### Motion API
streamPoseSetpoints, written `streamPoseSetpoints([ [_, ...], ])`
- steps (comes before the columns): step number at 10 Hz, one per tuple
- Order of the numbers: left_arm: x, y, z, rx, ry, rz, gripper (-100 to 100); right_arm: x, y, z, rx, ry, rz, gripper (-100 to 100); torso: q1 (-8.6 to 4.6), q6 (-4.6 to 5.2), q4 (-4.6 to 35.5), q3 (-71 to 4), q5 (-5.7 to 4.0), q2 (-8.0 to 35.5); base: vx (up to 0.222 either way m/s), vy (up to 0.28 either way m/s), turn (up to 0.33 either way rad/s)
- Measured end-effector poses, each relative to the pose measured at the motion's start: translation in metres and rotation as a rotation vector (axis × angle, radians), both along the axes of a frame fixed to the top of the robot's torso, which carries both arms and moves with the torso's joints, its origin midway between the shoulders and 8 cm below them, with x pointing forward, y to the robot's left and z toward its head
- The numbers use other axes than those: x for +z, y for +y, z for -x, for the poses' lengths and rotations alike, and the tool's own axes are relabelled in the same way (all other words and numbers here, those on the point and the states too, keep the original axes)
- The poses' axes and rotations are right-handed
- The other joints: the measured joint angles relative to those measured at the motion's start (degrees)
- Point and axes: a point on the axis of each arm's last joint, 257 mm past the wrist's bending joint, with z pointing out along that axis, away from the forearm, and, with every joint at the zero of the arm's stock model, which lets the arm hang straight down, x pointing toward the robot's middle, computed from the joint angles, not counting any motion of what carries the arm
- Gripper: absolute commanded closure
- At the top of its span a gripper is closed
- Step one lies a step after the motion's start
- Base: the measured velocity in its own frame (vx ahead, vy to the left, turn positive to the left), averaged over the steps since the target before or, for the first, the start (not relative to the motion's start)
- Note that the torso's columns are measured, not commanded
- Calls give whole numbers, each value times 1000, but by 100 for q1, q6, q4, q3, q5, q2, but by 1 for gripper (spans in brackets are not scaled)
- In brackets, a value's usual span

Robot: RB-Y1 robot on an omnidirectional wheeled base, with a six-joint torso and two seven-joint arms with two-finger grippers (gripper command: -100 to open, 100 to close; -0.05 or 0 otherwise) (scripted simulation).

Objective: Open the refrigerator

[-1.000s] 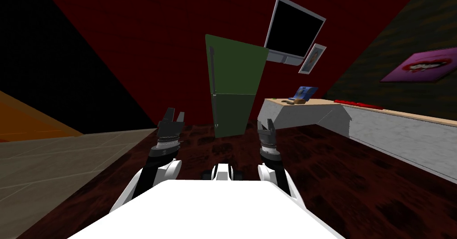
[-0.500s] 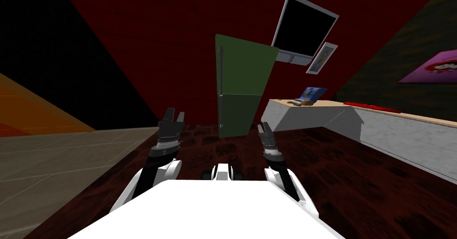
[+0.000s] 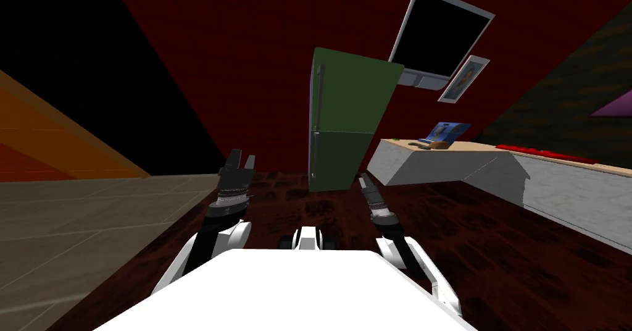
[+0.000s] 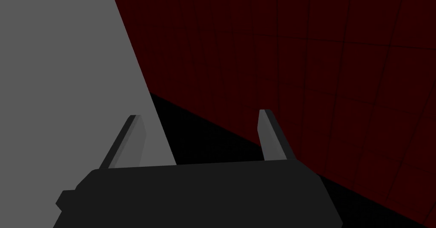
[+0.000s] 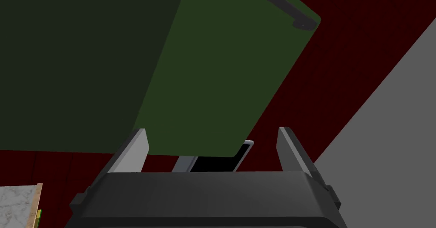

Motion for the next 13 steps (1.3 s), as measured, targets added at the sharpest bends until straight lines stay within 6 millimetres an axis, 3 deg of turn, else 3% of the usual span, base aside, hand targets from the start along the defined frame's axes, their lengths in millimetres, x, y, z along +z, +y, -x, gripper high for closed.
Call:
streamPoseSetpoints([
  [8, 0, 0, 0, 0, 0, 0, 0, -52, -65, -5, -79, 169, 287, -100, 6, -1, -3, -7, 1, -10, 34, 154, 82],
  [10, 0, 0, 0, 0, 0, 0, 0, -65, -98, -8, -122, 227, 389, -100, 46, -3, -4, -8, 10, -15, 82, 235, 104],
  [13, 0, 0, 0, 0, 0, 0, 0, -73, -129, -8, -155, 282, 515, -100, -7, 1, 3, 8, -3, 12, 32, 162, 80],
])
